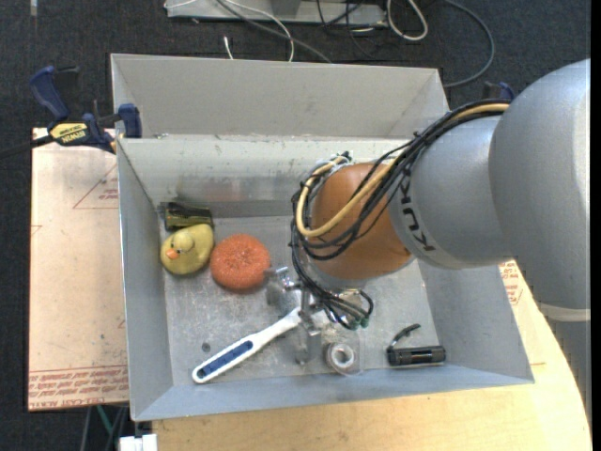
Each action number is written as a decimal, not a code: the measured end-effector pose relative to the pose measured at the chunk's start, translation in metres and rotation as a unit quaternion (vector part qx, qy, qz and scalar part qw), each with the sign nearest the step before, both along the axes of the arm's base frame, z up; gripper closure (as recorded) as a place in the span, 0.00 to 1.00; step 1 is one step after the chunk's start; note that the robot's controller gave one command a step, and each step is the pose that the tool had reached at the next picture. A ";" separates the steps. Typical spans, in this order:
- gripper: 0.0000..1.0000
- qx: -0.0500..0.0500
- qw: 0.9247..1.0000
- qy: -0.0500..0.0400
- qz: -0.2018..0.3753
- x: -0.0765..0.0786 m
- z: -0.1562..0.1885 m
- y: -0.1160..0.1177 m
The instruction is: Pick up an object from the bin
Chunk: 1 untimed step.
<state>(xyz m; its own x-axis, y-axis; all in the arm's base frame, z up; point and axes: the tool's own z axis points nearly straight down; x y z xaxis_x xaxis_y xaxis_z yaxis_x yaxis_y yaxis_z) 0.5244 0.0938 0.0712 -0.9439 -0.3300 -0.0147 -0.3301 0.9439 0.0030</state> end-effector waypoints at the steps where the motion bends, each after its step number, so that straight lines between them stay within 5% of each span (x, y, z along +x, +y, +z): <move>1: 0.00 0.000 1.000 0.000 0.007 -0.009 0.000 -0.014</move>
Offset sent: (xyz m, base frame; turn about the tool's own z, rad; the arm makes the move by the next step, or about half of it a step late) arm -0.0186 -0.0187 -0.0012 -0.2364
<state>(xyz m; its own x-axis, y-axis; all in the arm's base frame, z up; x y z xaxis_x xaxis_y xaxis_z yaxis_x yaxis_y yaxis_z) 0.5159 0.0798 0.0714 -0.9388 -0.3441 -0.0144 -0.3441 0.9389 0.0035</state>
